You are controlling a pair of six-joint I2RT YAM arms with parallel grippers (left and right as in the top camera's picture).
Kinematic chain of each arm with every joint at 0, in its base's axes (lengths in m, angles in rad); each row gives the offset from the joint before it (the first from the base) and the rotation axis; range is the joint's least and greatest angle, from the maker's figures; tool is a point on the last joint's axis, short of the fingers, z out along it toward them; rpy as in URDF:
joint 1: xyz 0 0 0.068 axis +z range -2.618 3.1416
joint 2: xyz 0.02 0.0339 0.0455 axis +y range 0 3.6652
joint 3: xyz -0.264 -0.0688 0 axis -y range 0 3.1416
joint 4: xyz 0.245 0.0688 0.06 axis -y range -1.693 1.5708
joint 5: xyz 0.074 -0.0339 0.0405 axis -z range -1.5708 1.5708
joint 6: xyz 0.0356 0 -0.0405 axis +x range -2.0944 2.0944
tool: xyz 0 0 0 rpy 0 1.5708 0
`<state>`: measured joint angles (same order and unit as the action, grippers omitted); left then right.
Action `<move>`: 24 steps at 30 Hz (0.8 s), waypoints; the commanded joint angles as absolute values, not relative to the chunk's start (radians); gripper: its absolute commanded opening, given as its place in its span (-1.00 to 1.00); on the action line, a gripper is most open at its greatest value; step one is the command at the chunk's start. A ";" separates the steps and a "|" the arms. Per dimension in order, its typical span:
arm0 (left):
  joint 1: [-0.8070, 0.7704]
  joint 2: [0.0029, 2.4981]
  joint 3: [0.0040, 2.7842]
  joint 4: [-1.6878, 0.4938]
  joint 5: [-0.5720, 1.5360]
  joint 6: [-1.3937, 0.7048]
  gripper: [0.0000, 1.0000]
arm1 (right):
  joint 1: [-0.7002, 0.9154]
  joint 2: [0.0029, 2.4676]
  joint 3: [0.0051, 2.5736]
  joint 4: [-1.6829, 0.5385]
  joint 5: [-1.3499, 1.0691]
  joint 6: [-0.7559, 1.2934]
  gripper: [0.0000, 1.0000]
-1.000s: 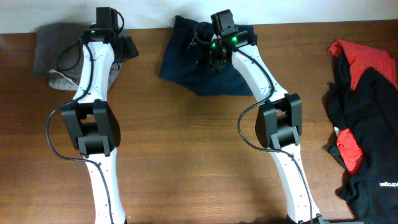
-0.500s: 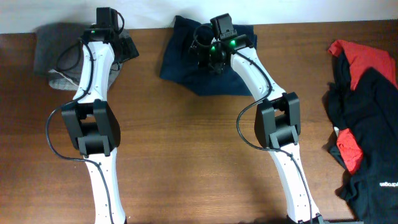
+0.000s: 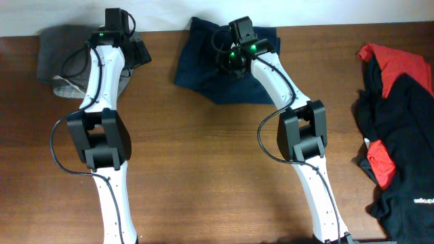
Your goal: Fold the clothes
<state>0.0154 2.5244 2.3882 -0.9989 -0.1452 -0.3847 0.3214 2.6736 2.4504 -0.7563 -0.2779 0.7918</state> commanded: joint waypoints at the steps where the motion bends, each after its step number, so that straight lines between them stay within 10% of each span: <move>1: 0.014 2.470 2.413 -1.000 -0.135 -0.373 0.98 | 0.318 2.665 2.491 -0.814 -0.165 0.712 -0.80; 24: 0.014 2.470 2.413 -0.999 -0.135 -0.373 0.98 | 0.300 2.626 2.938 -1.161 0.122 0.265 -0.92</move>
